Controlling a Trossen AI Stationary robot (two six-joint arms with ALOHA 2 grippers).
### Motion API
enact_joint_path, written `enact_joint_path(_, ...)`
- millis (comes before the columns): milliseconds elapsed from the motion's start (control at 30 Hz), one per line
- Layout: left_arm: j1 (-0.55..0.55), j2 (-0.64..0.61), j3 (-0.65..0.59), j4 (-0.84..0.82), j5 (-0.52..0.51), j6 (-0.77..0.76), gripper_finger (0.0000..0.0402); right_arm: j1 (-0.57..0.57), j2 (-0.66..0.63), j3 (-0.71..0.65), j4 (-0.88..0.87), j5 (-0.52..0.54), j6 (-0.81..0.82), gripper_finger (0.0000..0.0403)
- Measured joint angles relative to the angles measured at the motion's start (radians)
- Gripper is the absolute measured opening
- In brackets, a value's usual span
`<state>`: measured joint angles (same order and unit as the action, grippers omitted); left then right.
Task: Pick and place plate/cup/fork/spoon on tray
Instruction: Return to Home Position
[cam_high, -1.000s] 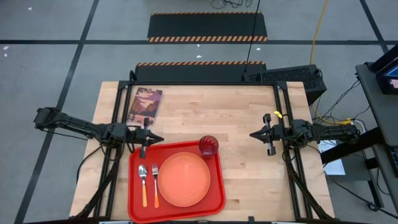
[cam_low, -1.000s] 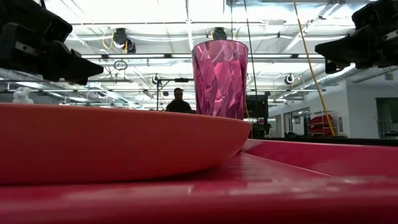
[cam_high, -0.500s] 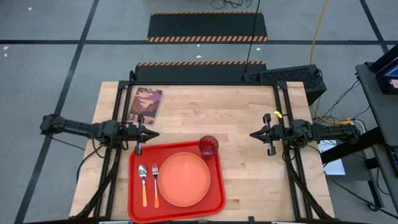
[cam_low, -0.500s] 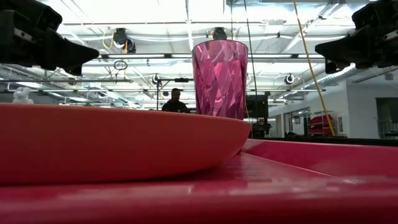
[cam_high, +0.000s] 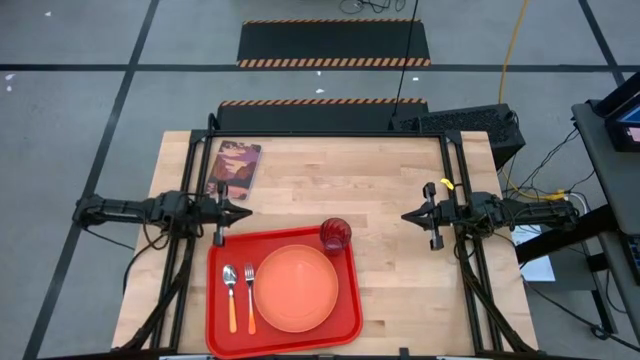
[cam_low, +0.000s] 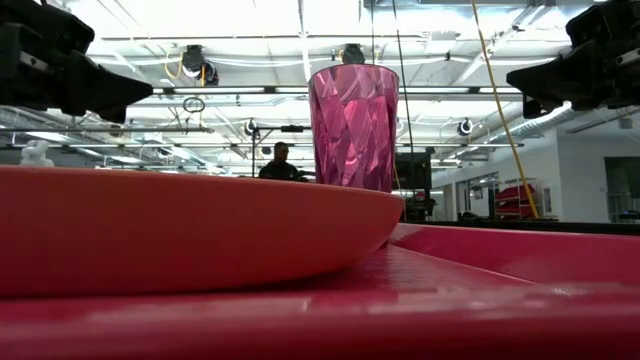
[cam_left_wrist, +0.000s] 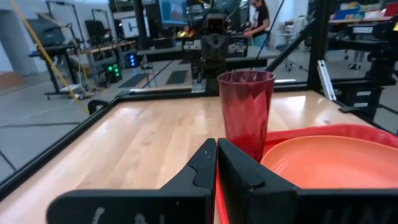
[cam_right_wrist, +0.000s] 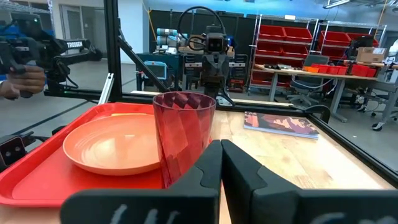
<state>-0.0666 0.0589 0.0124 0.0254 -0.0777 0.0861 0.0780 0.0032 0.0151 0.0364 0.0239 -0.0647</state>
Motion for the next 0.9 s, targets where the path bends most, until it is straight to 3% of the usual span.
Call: enact_joint_path(900, 0.002, -0.018, -0.001, -0.003, 0.044, -0.014, 0.0019, 0.0, 0.0, 0.0, 0.0, 0.0, 0.0, 0.0)
